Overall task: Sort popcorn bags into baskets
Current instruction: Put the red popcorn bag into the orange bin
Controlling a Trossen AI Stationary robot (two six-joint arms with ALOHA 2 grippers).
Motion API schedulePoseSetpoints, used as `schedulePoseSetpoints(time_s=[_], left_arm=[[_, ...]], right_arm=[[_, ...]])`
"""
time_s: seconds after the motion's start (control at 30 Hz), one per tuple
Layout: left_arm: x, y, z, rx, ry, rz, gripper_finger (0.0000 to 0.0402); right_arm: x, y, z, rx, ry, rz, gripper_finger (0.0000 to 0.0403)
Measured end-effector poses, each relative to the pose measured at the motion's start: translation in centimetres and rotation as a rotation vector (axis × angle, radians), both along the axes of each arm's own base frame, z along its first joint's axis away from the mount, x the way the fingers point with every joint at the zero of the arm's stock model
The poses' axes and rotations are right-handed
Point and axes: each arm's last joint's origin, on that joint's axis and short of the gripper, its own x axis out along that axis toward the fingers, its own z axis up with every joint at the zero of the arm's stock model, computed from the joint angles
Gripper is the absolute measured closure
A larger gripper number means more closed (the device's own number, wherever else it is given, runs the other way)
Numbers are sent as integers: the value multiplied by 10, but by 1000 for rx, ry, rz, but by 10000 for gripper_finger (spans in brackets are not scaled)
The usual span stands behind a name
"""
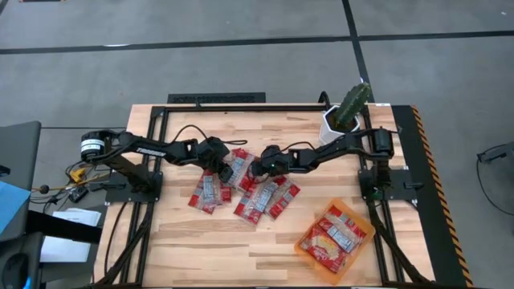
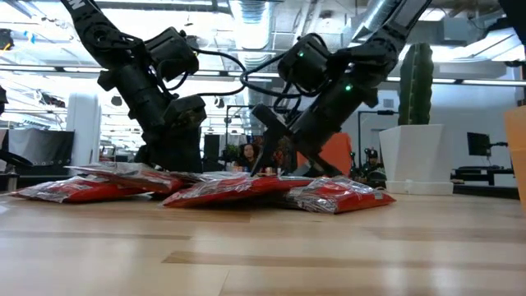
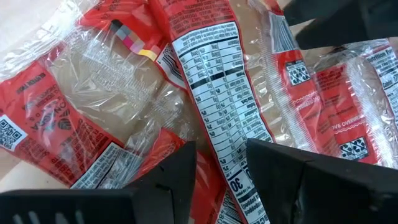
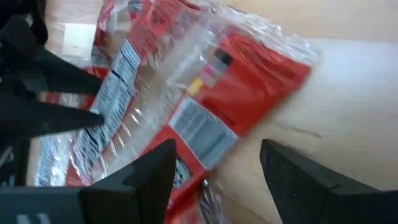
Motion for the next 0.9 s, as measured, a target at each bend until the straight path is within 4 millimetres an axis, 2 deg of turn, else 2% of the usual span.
schedulePoseSetpoints(time_s=[0.27,0.37,0.47,0.73,0.8,0.9], left_arm=[[0,0,0,11,7,-15,267],[0,0,0,16,9,-18,267],[-1,0,-1,20,10,-25,267],[0,0,0,-4,3,-30,267],[0,-1,0,-28,-4,-41,267],[-1,-3,2,-93,-25,-70,267]], right_arm=[[28,-11,-4,8,-34,39,143],[33,-12,0,6,-31,45,157],[33,-12,0,-4,-1,60,199],[32,-9,0,-14,20,85,382],[32,-8,0,-15,20,95,390],[31,-6,5,4,15,109,380]])
